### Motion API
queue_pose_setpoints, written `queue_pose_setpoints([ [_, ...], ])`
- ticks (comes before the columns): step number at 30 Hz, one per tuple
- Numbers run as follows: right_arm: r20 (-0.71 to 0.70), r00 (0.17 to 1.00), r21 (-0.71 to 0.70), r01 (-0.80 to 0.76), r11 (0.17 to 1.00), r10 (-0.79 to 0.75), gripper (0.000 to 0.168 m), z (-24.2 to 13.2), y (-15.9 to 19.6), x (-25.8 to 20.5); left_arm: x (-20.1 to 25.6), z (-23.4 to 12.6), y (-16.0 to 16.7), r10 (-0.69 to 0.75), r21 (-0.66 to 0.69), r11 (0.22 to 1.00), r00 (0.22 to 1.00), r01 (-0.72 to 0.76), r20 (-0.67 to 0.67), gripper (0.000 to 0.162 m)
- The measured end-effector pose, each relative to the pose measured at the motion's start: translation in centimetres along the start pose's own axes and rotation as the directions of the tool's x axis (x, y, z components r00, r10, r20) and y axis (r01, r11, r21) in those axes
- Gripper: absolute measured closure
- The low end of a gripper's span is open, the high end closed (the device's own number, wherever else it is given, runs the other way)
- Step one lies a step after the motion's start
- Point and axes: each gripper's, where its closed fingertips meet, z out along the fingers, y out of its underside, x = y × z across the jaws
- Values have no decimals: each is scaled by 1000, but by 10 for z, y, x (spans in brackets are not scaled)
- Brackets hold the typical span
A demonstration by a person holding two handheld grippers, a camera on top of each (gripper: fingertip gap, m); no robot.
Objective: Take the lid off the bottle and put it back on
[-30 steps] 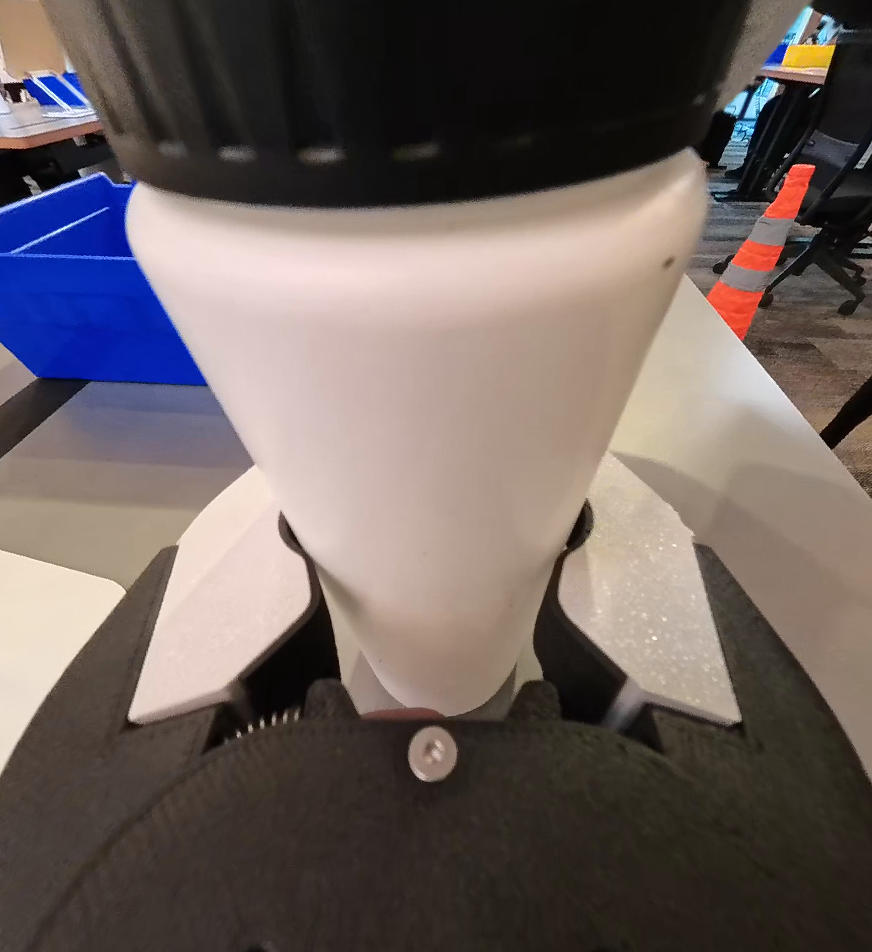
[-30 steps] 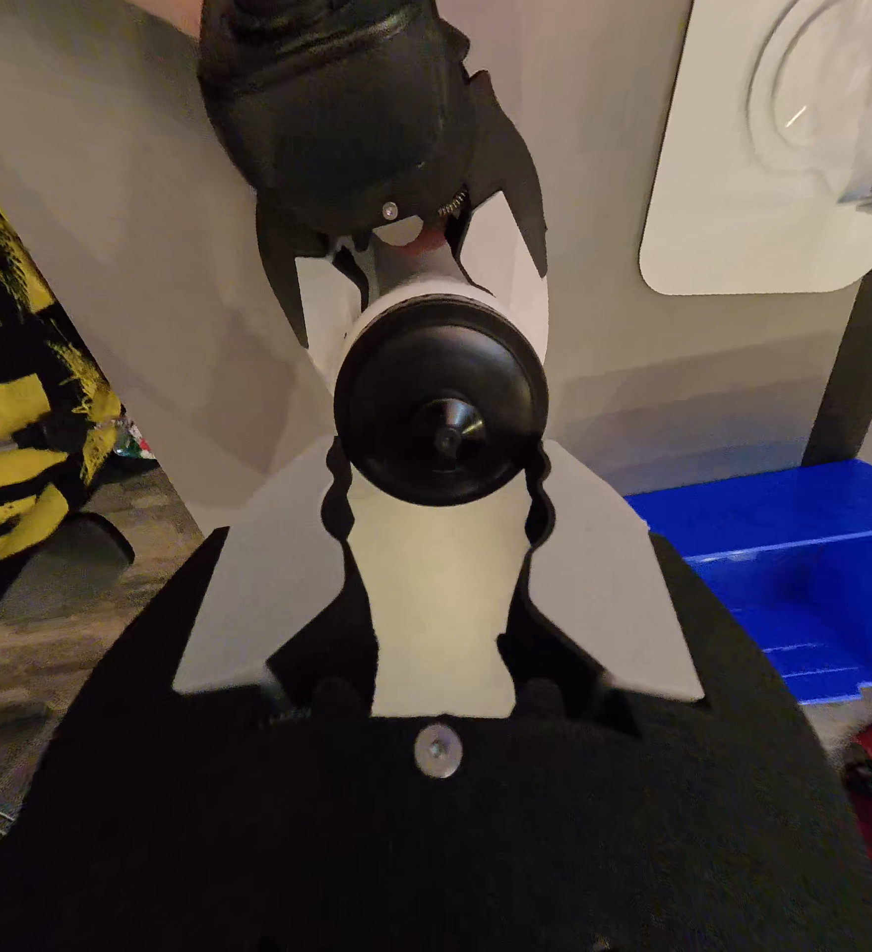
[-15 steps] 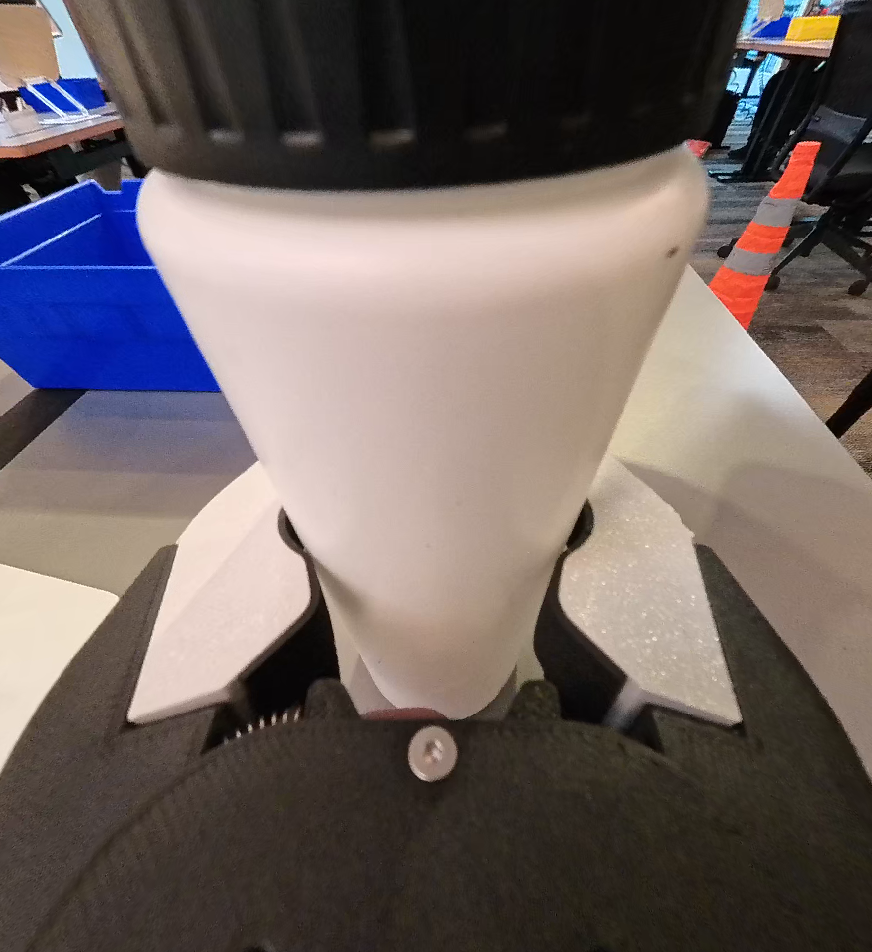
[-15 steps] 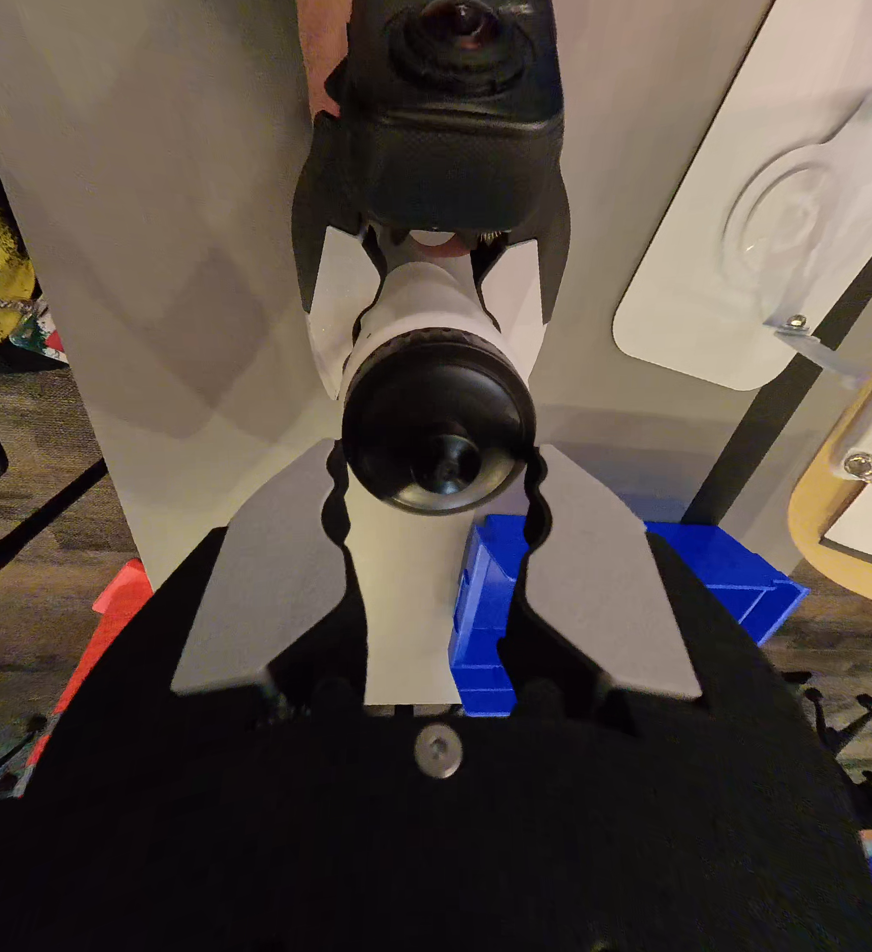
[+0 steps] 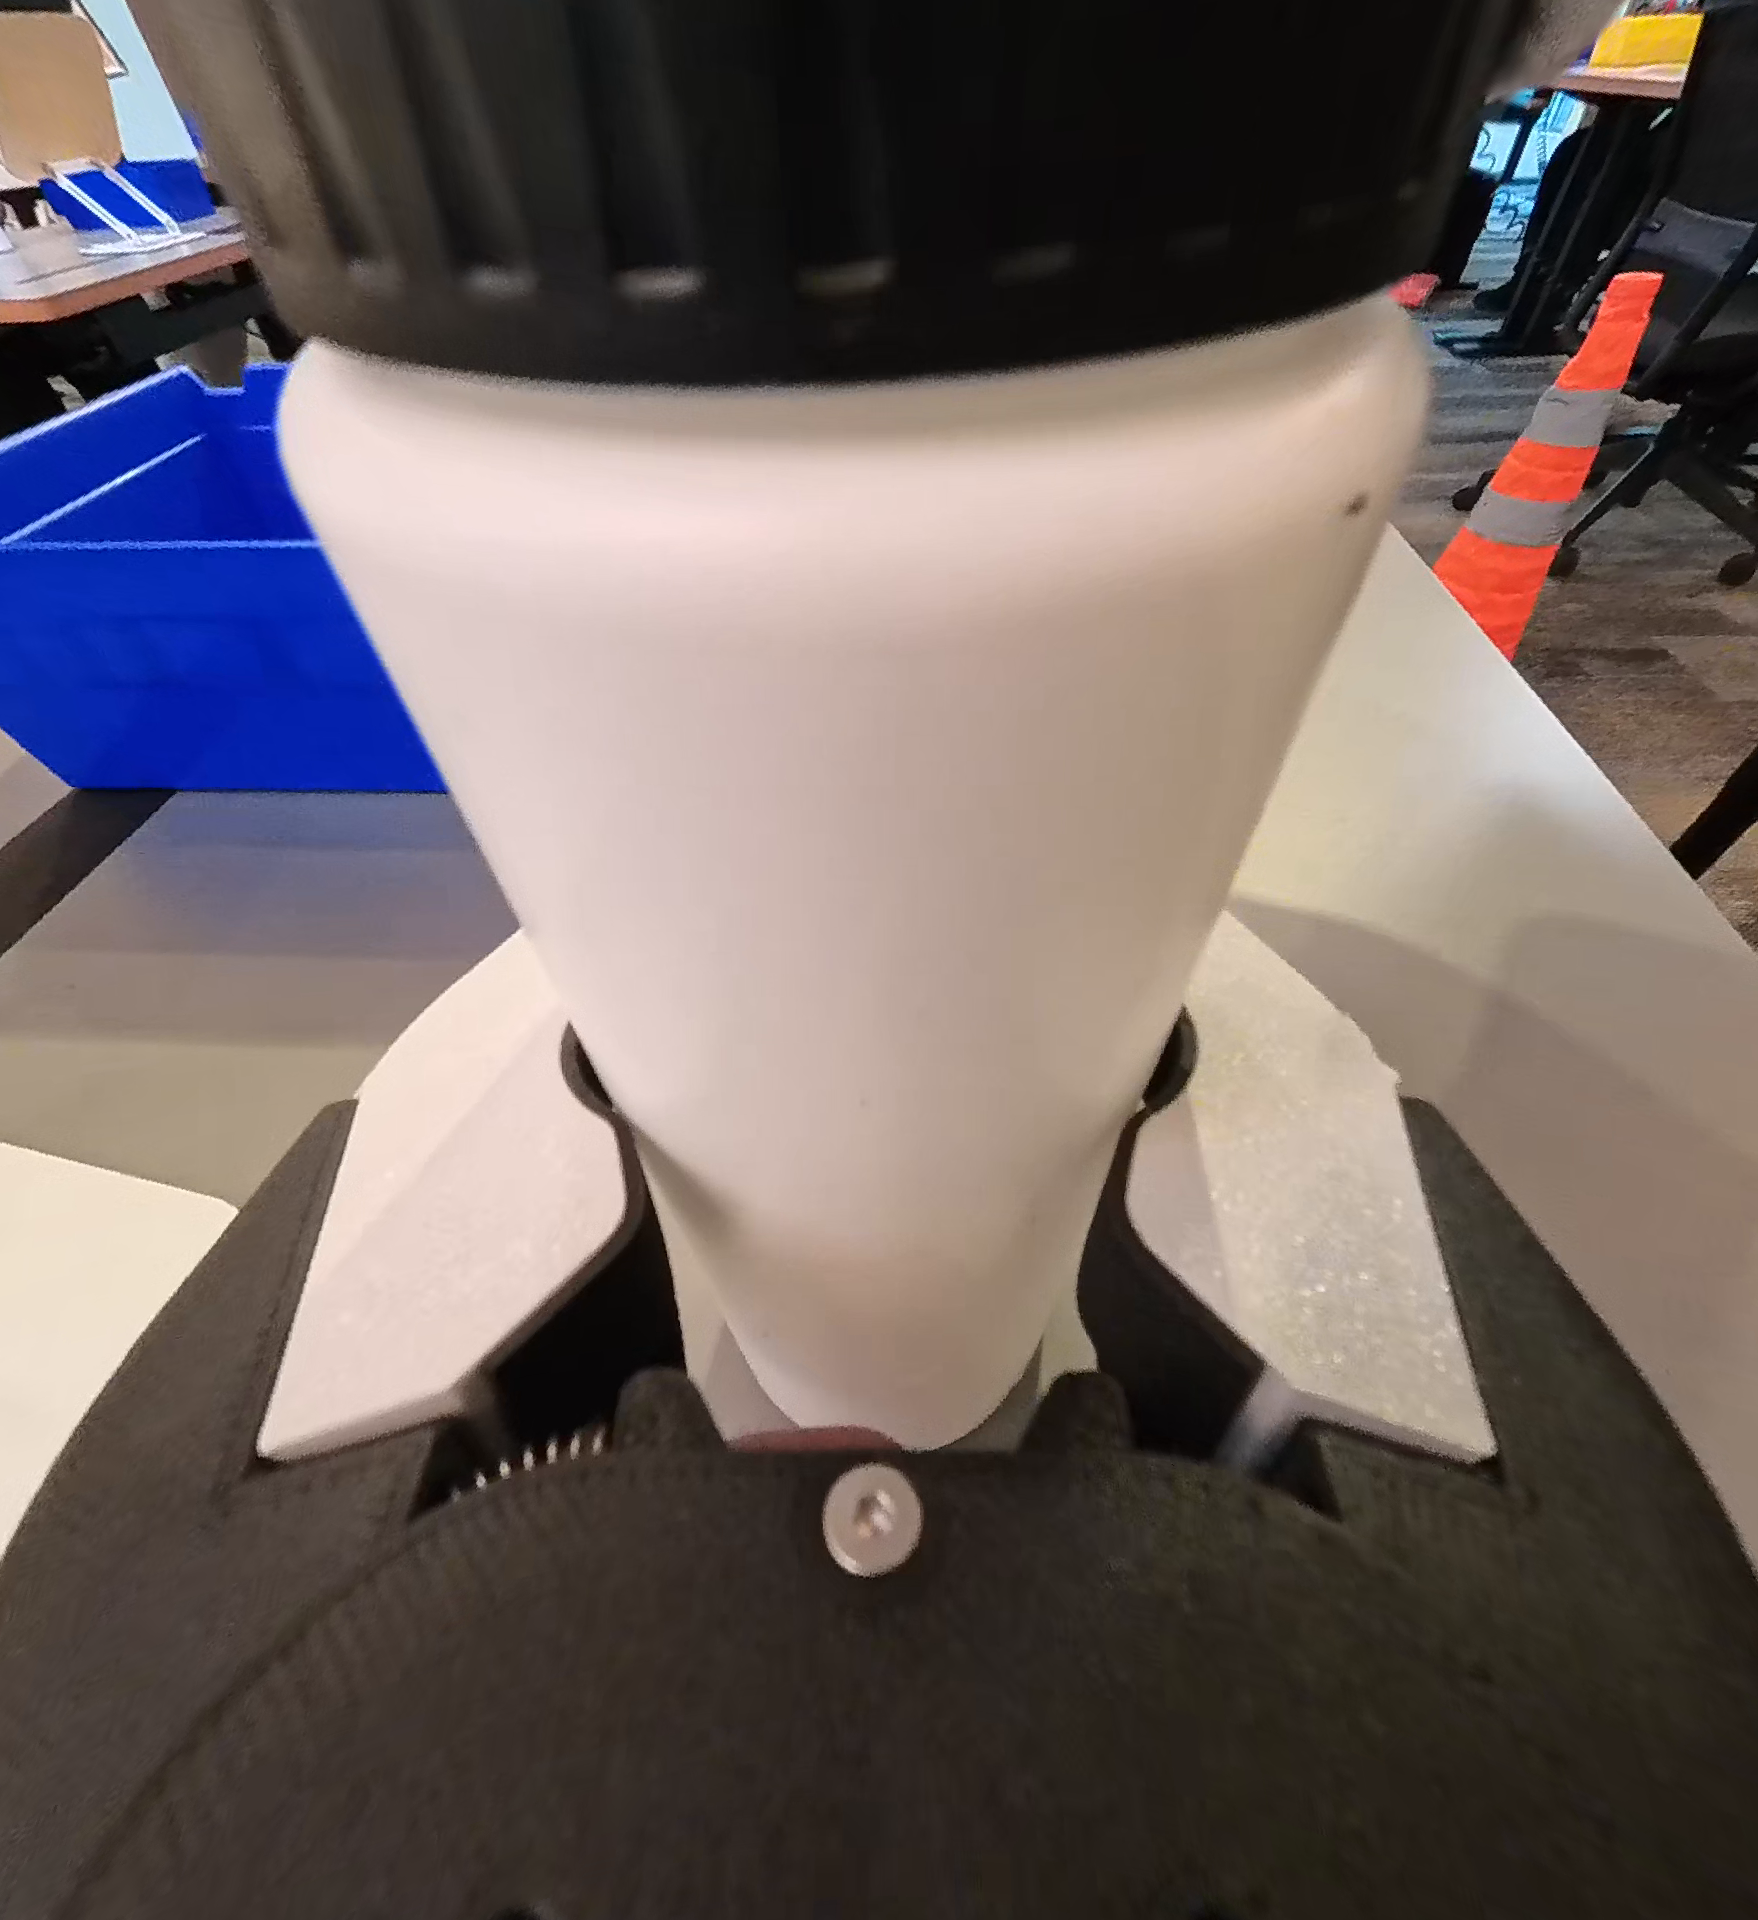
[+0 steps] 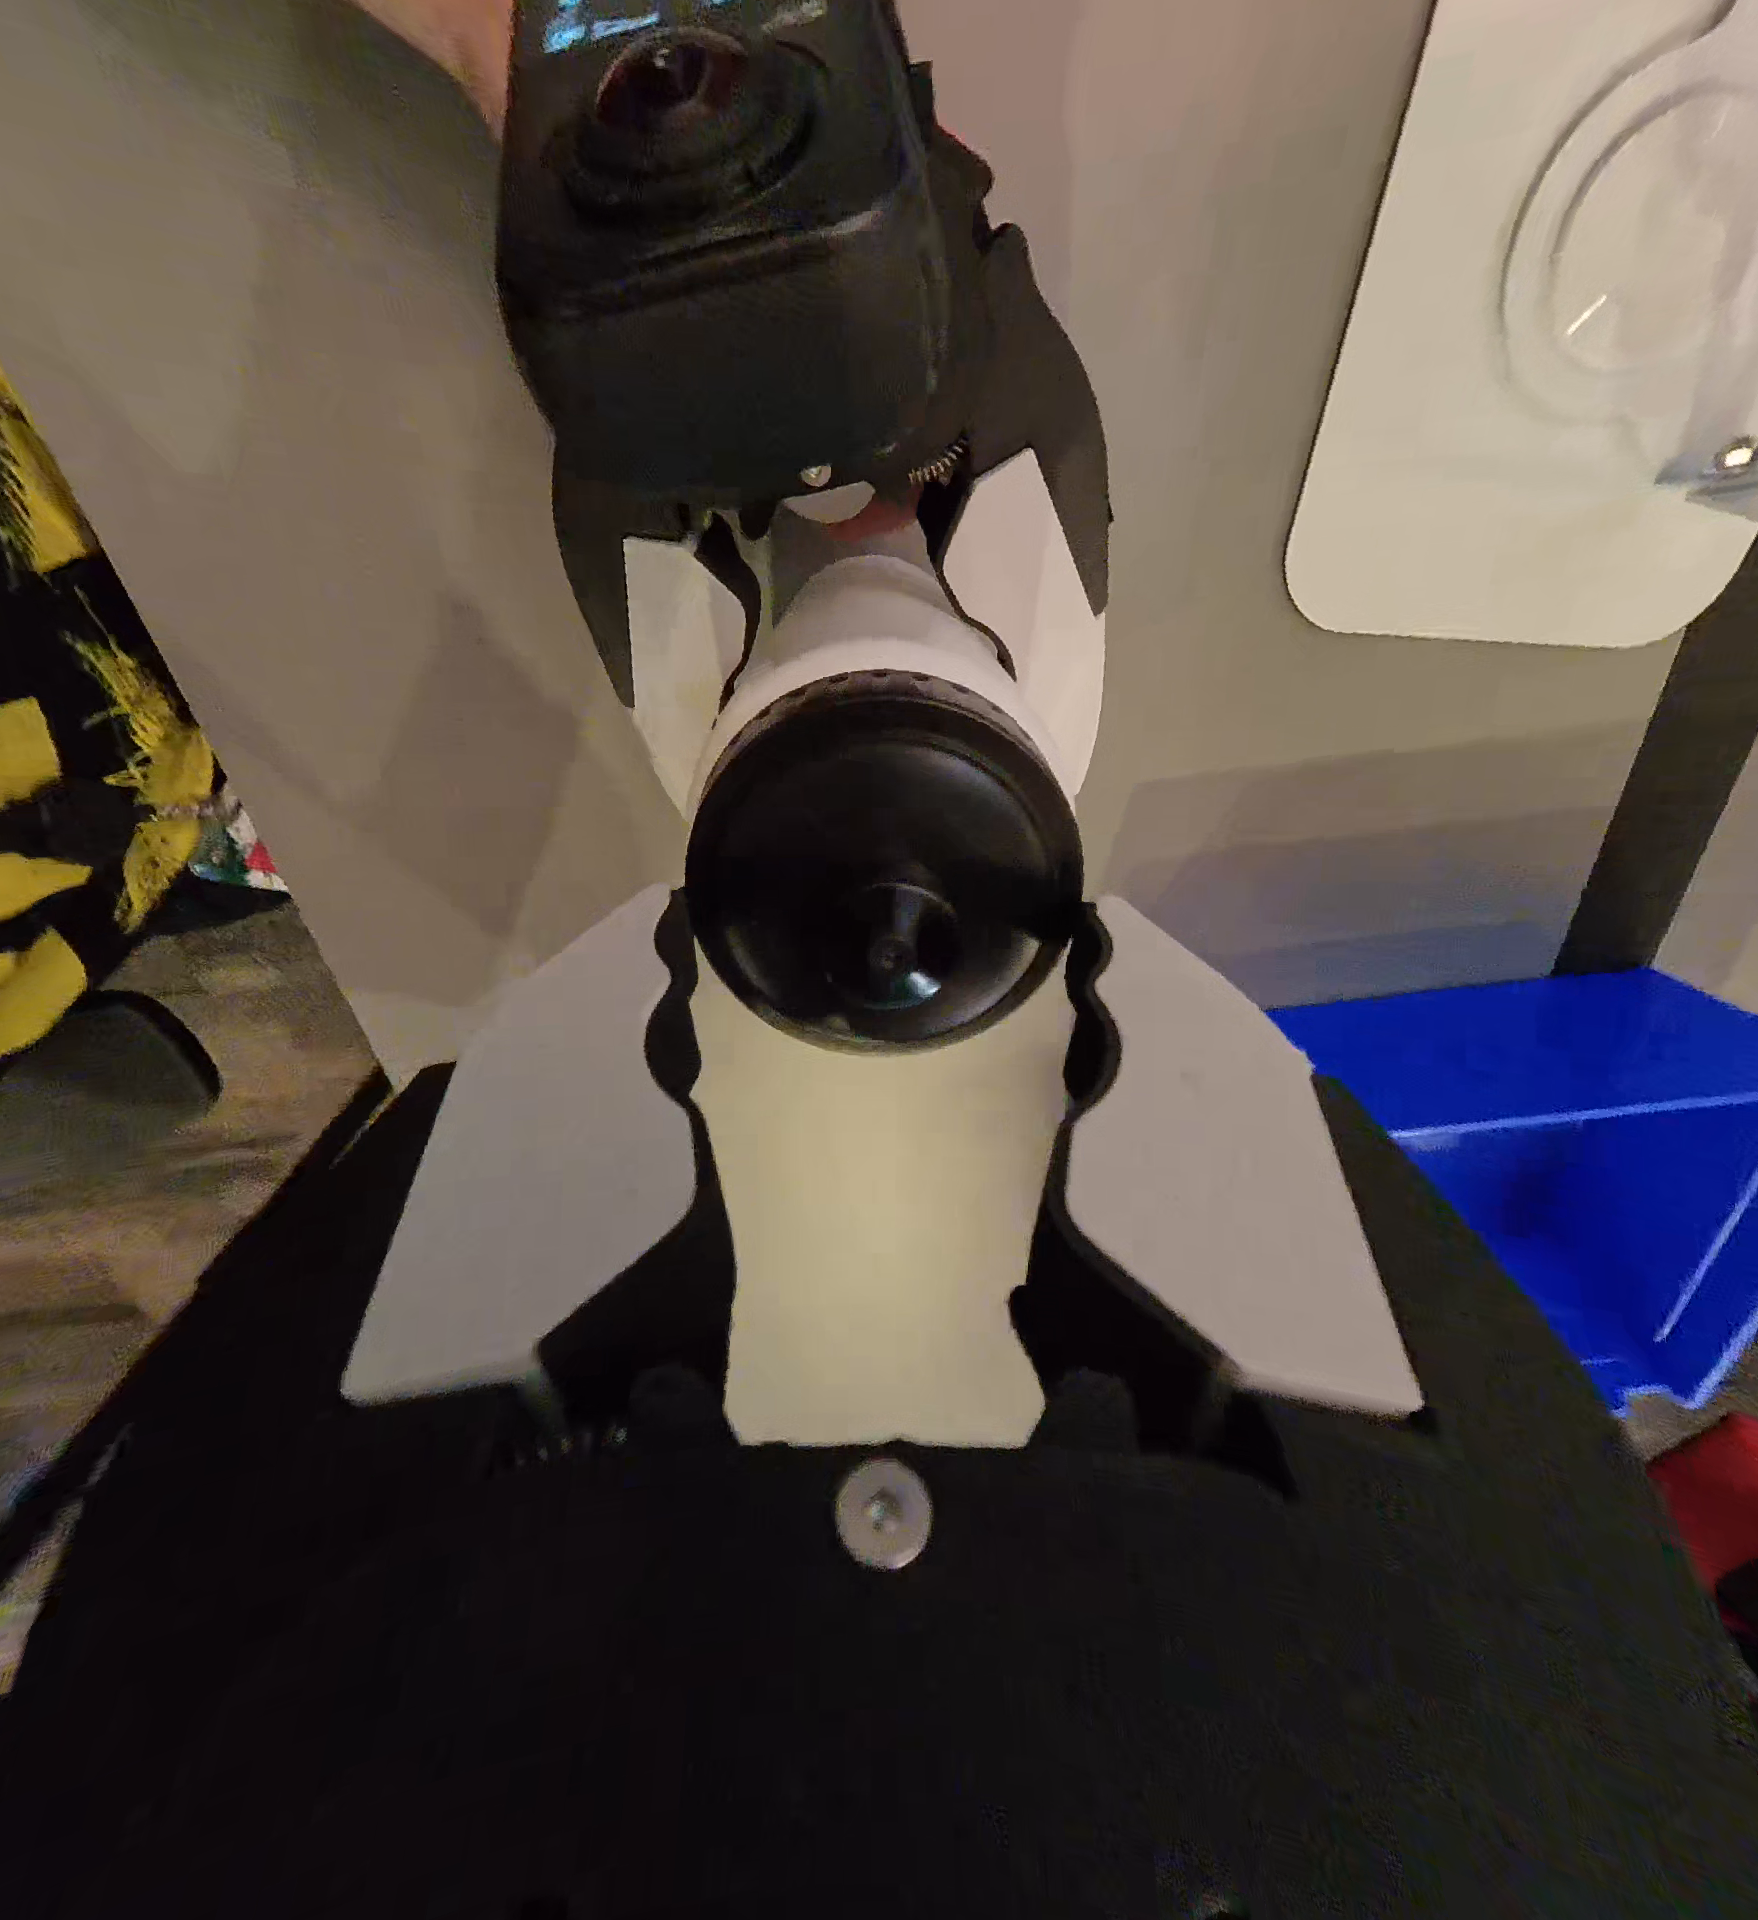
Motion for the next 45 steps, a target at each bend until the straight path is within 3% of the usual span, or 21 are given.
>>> queue_pose_setpoints([
  [4, -65, 975, -63, 207, 976, -211, 98, 4, 4, 3, 0, 0, 0, -6, 3, 1000, 1000, 6, -4, 62],
  [11, -29, 998, -26, -49, 998, 48, 98, 5, -1, 0, -3, -3, 1, -20, 2, 1000, 1000, 20, -5, 62],
  [16, -1, 998, 69, -61, 996, 61, 96, 5, -3, -1, -2, -2, 1, -6, -7, 1000, 1000, 6, 2, 62],
  [18, -9, 997, 174, -68, 982, 70, 85, 1, -3, 3, -2, -2, 1, -2, -5, 1000, 1000, 2, 4, 62],
  [22, 56, 988, 388, -157, 908, 146, 72, 1, 5, 3, -1, -2, 1, -1, -2, 1000, 1000, 1, 3, 62],
  [28, 137, 983, 606, -179, 775, 119, 77, 19, 4, -10, -1, -1, 0, -2, -2, 1000, 1000, 2, -2, 62],
  [30, 138, 983, 658, -182, 731, 120, 72, 33, -3, -9, 0, -1, 0, -2, 2, 1000, 1000, 2, -4, 62],
  [34, 177, 978, 760, -209, 616, 114, 68, 56, -21, -8, 1, 1, -1, -6, 5, 1000, 1000, 6, -5, 61],
  [37, 220, 969, 843, -246, 478, 110, 67, 55, -34, -9, 0, -1, -1, -18, 14, 1000, 1000, 18, -7, 61],
  [45, 249, 961, 847, -275, 455, 116, 70, 49, -29, -10, 6, -1, -4, -12, 48, 999, 1000, 14, -27, 63],
])
